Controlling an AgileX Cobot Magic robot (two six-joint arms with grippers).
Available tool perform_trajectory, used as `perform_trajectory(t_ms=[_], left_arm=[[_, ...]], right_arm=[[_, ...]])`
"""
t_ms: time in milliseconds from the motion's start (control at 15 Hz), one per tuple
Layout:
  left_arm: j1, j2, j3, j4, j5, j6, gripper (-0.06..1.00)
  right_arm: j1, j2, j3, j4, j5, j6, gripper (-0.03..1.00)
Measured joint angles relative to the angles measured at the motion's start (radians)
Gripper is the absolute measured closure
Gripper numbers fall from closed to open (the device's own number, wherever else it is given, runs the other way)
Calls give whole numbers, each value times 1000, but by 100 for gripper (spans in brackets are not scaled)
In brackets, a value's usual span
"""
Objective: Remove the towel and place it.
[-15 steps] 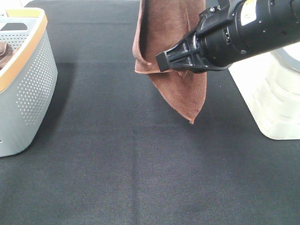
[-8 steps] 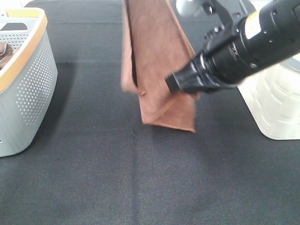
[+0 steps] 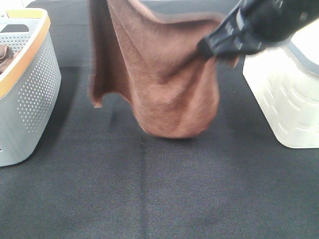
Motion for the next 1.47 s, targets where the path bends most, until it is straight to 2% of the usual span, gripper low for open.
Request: perform_trajectory(t_ms=[200, 267, 467, 533, 667, 800, 867, 1067, 1267, 1333, 1467], left_arm=[[0, 32, 0, 146, -24, -1, 94], [0, 58, 0, 202, -74, -1, 94], [0, 116, 0, 311, -221, -1, 94], [0, 135, 0, 348, -279, -1, 94], [0, 165, 0, 394, -377, -4, 94], [16, 198, 0, 430, -478, -42, 94], [16, 198, 0, 430, -478, -42, 94], [110, 275, 0, 438, -649, -162, 94], [165, 349, 0, 432, -801, -265, 94], [172, 375, 0, 425, -818, -292, 94], [173, 428, 0, 408, -787, -308, 94]], right_arm=[[0, 11, -5, -340, -111, 185, 97], [0, 36, -13, -527, -149, 295, 97], [0, 136, -52, -884, -169, 559, 97], [0, 173, -76, -996, -170, 634, 97], [-2, 255, -138, -1154, -170, 744, 97], [-39, 338, -215, -1233, -205, 809, 97], [-39, 338, -215, -1233, -205, 809, 97], [-193, 481, -362, -1250, -355, 929, 97], [-303, 616, -471, -1249, -518, 1079, 97], [-329, 653, -487, -1227, -567, 1143, 97], [-359, 710, -492, -1182, -639, 1209, 97]])
